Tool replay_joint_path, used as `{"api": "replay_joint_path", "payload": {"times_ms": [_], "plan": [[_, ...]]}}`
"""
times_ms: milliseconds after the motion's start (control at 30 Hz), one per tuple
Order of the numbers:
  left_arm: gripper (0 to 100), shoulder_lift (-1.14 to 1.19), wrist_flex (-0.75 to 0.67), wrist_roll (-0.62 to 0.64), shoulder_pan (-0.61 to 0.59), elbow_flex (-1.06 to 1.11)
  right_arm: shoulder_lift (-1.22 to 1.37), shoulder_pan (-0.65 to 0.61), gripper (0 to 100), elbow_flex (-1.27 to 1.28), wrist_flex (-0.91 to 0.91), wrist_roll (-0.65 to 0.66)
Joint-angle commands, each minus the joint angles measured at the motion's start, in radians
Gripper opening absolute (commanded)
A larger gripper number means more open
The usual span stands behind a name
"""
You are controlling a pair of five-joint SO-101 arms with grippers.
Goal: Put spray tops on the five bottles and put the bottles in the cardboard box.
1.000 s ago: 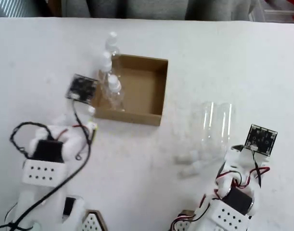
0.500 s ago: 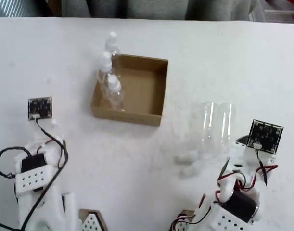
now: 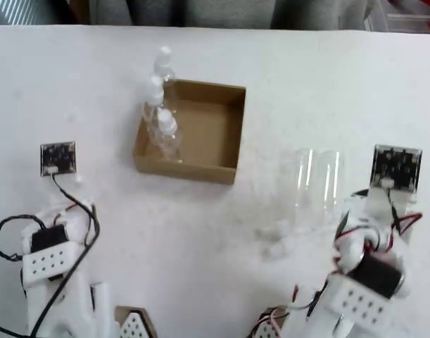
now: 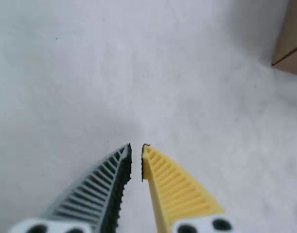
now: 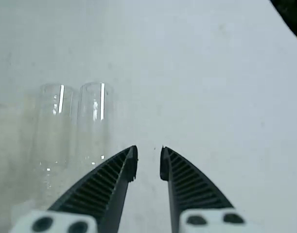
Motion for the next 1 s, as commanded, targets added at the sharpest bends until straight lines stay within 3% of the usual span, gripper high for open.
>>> {"api": "replay_joint_path", "payload": {"times_ms": [0, 200, 533, 767, 967], "plan": [[6, 0.002, -0.020, -0.009, -0.005, -0.005, 0.202, -0.013, 6.7, -0.129, 0.001, 0.011], [6, 0.002, -0.020, -0.009, -0.005, -0.005, 0.449, -0.047, 6.7, -0.282, 0.002, 0.009], [6, 0.004, -0.020, -0.011, -0.005, -0.003, 0.762, -0.205, 7.1, -0.436, -0.019, 0.009], [6, 0.005, -0.020, -0.011, -0.008, -0.003, 0.980, -0.213, 20.0, -0.497, -0.131, 0.009], [6, 0.005, -0.020, -0.011, -0.007, -0.003, 1.142, -0.217, 20.5, -0.555, -0.209, 0.009]]}}
